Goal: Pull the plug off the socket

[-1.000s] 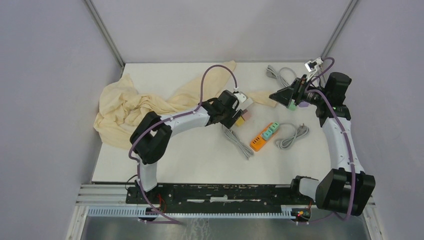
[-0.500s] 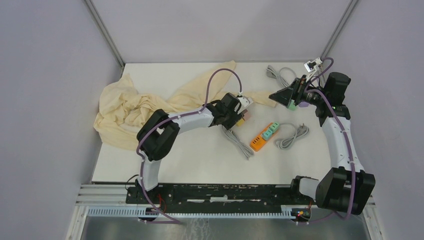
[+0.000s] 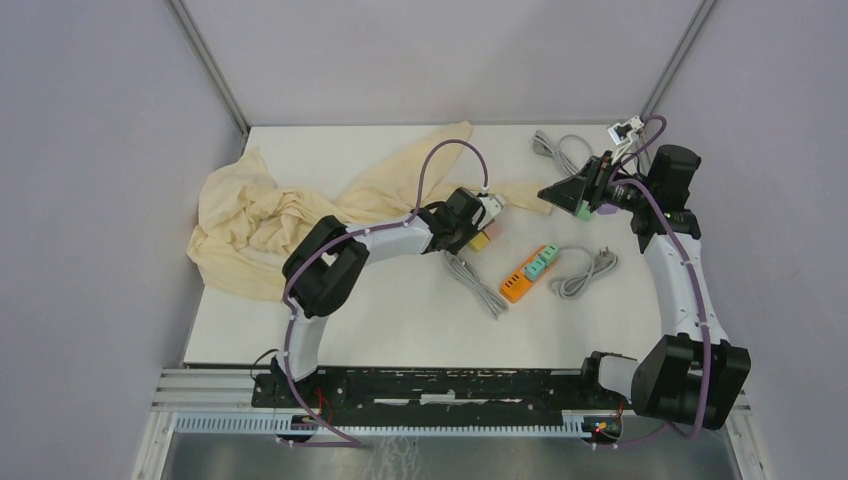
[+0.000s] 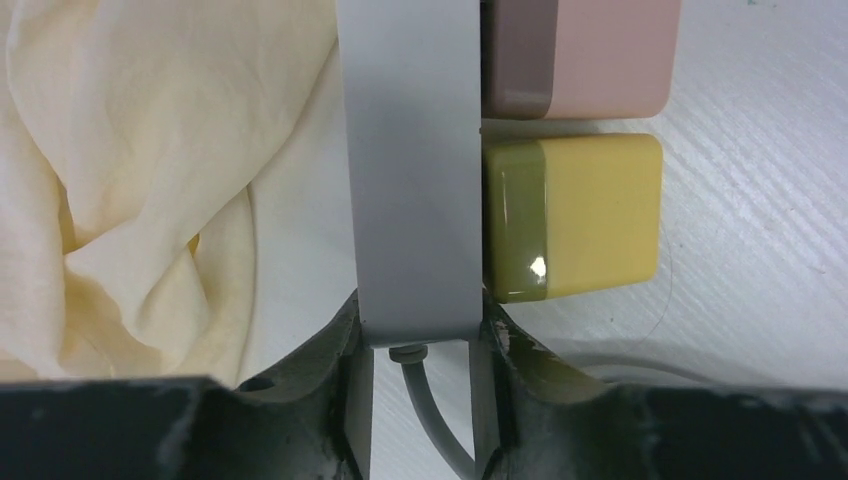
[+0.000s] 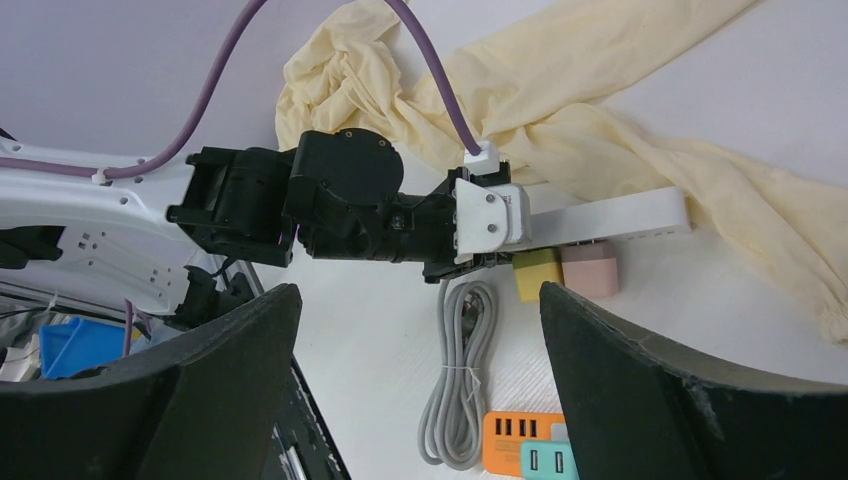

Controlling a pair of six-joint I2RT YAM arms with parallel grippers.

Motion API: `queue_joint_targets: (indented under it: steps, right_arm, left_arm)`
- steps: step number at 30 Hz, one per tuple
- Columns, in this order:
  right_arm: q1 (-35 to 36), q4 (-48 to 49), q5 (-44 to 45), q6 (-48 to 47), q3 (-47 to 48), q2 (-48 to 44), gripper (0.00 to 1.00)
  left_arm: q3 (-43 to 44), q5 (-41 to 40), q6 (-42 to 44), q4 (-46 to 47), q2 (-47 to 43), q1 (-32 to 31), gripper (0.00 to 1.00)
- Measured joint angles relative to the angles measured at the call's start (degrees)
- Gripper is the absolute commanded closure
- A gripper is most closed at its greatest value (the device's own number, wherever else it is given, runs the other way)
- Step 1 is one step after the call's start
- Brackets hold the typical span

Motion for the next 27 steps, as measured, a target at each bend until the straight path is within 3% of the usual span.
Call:
queue_joint_targets:
  steps: [3, 9, 16, 21, 27]
  right_arm:
    - [0.13, -0.07, 0.0, -0.02, 0.0, 0.0, 0.05]
    - [0.31, -0.07, -0.02, -0.07, 0.0, 0.15, 0.05]
    - [2.05, -1.2, -0.13, -1.88, 0.0, 1.2, 0.06]
    - [6.69, -4.68, -0.02, -7.37, 0.2, 1.55, 0.07]
    - [13.57, -10.73, 1.99, -18.14, 0.55, 1.57, 0.07]
  left_arm:
    - [0.0, 0.04, 0.13, 0.22, 0.0, -0.02, 0.96]
    - [-1.27, 0.04, 0.02, 0.2, -1.25, -0.11, 0.97]
    - [-9.14, 2.03, -3.52, -0.46, -10.08, 0.22, 0.97]
    - [-16.59, 8.66, -9.77, 0.52, -20.04, 2.27, 0.97]
    - [-30.01, 22.99, -20.06, 5.95, -31.8, 9.25, 0.97]
